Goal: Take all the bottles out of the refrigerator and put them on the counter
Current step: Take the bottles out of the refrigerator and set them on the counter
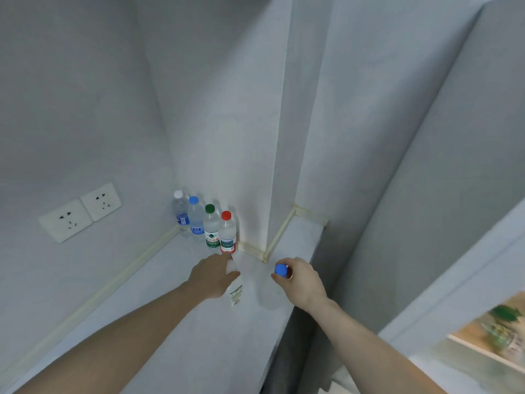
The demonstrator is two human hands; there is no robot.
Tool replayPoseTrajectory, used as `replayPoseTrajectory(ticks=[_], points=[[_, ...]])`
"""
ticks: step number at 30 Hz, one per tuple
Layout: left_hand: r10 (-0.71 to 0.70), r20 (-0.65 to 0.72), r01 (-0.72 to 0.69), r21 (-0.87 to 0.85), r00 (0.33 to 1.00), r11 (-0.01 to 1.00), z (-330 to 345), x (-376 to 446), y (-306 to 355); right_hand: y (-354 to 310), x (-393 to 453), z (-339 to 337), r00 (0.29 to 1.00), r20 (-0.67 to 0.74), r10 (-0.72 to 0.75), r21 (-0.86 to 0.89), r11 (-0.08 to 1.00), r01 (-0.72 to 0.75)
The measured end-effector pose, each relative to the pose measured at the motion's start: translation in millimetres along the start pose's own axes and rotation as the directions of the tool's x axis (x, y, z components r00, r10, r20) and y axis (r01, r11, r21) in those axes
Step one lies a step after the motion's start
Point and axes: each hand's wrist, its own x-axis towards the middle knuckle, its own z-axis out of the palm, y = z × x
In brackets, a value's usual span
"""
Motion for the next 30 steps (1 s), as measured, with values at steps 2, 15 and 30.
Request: replayPoseTrajectory(ticks=[2, 15, 30], points=[[0.001, 0.014, -0.002, 0.023, 1.000, 1.000, 2.4, 20.0, -0.9, 1.6, 17.9, 4.0, 0.999, 0.003, 0.037, -0.011, 0.999, -0.037], [0.150, 0.013, -0.150, 0.199, 0.989, 0.969, 16.9, 137.7, 6.4, 8.6, 115.7, 18.5, 0.991, 0.022, 0.131, -0.074, 0.989, -0.129], [0.205, -0.013, -0.187, 0.356, 0.979, 0.916, 10.9, 185.1, 8.2, -6.2, 158.6, 32.6, 0.993, 0.007, 0.120, -0.067, 0.991, -0.119]])
